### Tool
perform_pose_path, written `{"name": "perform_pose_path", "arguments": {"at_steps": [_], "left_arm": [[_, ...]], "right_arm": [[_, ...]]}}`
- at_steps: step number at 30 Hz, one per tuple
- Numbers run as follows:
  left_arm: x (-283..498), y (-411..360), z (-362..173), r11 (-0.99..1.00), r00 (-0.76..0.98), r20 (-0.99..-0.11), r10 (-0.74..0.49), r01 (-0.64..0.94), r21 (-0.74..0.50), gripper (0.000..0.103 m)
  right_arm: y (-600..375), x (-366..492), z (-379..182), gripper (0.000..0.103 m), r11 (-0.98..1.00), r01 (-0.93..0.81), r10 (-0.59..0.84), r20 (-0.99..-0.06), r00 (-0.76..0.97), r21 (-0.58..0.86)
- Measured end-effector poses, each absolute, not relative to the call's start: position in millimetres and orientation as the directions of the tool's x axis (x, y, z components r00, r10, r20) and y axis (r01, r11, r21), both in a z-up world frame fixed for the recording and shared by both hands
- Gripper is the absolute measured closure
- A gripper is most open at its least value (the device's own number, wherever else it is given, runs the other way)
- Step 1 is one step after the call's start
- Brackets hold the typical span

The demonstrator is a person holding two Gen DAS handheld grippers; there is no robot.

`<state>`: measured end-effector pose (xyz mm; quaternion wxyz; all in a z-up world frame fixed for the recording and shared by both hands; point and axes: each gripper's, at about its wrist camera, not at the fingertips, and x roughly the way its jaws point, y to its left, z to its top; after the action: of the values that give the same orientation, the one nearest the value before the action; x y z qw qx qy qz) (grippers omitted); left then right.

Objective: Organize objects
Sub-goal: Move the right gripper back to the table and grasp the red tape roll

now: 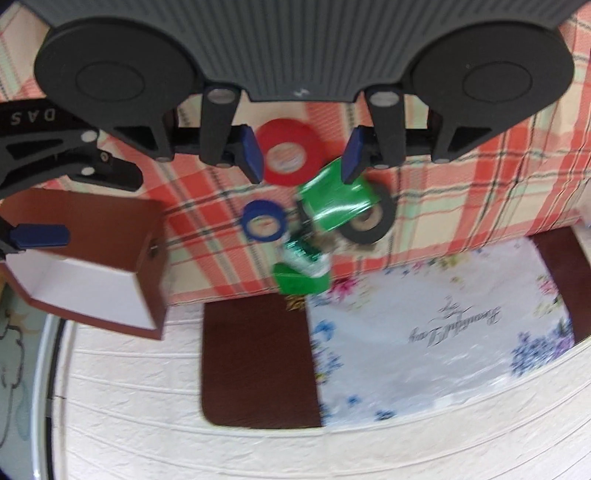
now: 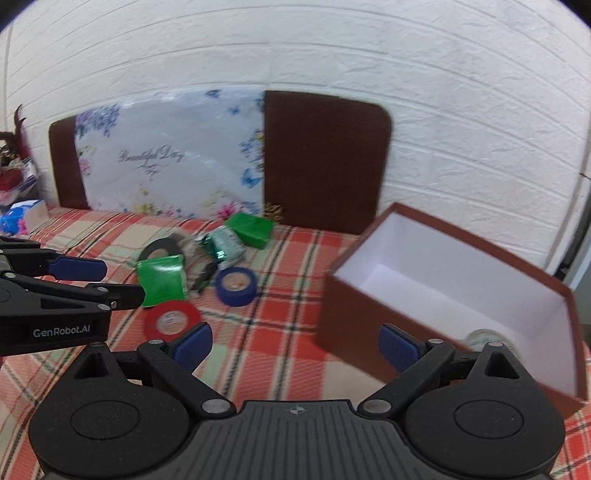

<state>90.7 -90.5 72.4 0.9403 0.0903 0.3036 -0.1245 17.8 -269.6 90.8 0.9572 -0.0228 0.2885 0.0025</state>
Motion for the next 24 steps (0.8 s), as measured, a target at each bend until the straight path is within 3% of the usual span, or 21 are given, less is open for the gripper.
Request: {"name": "perform_pose_path", "arguments": {"at_steps": [9, 24], "left_arm": [[106, -18, 37, 0.985, 0.760, -0.644, -0.086, 0.163, 0.062, 0.054], [128, 33, -4, 0.987, 0.692, -0.704, -0.158, 0.135, -0.089, 0.053]], "right_arm": [[-205, 37, 74, 0.008, 0.988, -0.154, 0.116, -0.578, 0.808, -0.016], [-169, 100, -3, 0.011, 0.986, -0.155, 0.086, -0.608, 0.789, -0.062]]}}
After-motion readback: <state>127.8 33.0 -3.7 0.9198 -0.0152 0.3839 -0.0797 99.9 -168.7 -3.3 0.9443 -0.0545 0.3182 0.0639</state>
